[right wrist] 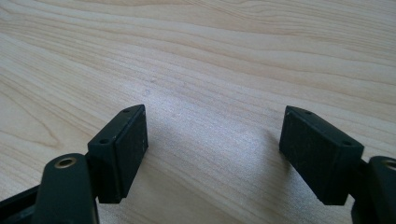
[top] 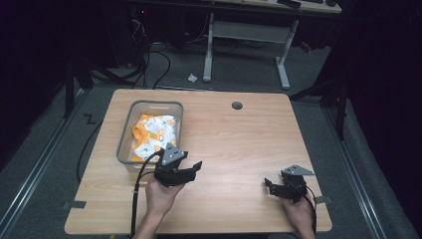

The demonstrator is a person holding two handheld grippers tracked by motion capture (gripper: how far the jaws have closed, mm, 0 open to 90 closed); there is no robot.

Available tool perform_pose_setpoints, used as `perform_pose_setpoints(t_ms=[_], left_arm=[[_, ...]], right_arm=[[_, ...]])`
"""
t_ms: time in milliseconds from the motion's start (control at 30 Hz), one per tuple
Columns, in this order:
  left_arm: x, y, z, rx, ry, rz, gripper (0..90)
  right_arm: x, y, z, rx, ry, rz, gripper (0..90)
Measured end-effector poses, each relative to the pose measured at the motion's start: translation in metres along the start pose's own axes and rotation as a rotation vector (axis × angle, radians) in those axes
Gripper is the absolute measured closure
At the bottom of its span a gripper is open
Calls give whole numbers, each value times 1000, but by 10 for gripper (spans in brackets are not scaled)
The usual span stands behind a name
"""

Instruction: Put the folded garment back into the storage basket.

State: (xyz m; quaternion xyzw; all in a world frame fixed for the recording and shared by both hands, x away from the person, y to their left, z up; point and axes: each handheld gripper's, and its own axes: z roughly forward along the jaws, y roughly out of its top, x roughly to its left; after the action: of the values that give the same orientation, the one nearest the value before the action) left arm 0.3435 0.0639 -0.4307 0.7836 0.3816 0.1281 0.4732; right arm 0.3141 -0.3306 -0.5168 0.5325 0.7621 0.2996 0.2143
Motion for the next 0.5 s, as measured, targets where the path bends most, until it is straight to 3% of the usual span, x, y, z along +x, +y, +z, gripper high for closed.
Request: perform_pose_setpoints(t_ms=[500], left_arm=[[-7, -14, 14, 32, -30, -21, 388]], right_arm=[[0, 0, 0, 0, 0, 0, 239]])
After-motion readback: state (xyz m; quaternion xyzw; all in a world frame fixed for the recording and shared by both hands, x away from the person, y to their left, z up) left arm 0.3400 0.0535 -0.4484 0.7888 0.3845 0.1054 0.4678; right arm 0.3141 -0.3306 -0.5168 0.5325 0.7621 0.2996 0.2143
